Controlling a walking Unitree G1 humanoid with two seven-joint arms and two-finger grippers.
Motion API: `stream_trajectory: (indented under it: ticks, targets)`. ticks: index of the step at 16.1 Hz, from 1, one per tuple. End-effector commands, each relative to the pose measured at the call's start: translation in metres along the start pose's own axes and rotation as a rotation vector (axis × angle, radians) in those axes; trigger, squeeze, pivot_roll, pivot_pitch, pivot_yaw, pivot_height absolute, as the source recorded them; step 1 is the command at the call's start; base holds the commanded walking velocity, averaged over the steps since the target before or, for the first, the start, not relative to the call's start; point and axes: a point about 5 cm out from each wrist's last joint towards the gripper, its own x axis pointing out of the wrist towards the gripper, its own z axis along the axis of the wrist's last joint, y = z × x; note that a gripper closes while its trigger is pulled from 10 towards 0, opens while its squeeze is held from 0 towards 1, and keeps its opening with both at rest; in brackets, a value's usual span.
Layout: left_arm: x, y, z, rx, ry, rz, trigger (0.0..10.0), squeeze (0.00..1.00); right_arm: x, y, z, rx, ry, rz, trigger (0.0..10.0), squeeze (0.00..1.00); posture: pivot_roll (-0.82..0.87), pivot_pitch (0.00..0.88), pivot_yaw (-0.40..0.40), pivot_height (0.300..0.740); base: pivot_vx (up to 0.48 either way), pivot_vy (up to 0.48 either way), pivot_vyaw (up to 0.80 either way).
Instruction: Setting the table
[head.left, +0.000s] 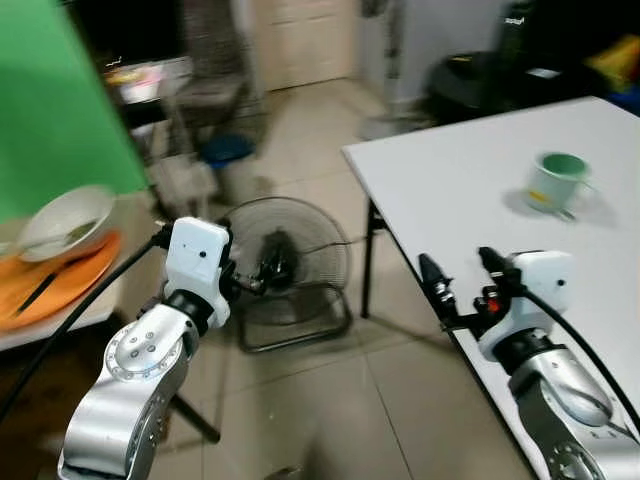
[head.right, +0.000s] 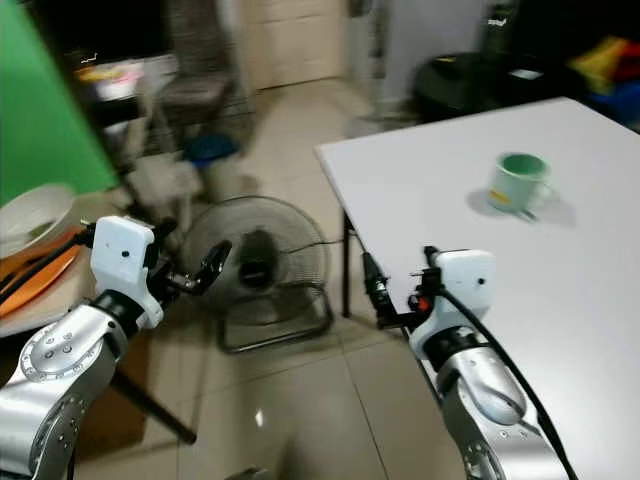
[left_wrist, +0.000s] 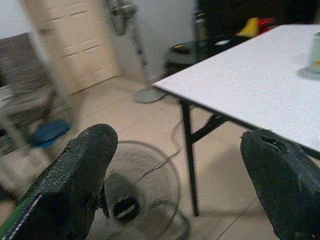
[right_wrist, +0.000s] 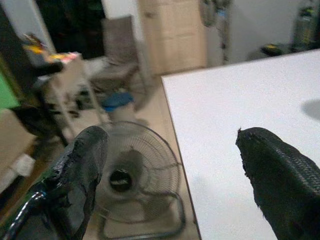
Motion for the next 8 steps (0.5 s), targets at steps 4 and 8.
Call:
stream_trajectory:
  ticks: [4,8]
  targets:
    - [-0.0007,0.0094,-0.0025,0.017,0.024,0.026,10.0,0.00,0.0060,0.0081,-0.0024,0.026,0.012,0.038,10.0,0.04,0.05,0.000,0.088,0.740,0.000,0.323,0.00]
    - [0.0007,0.0100,-0.0029,0.024,0.024,0.021,10.0,0.00,0.0080,0.0090,-0.0026,0.032,0.012,0.041,10.0,0.00,0.05,0.000,0.083,0.740,0.000,0.324,0.00]
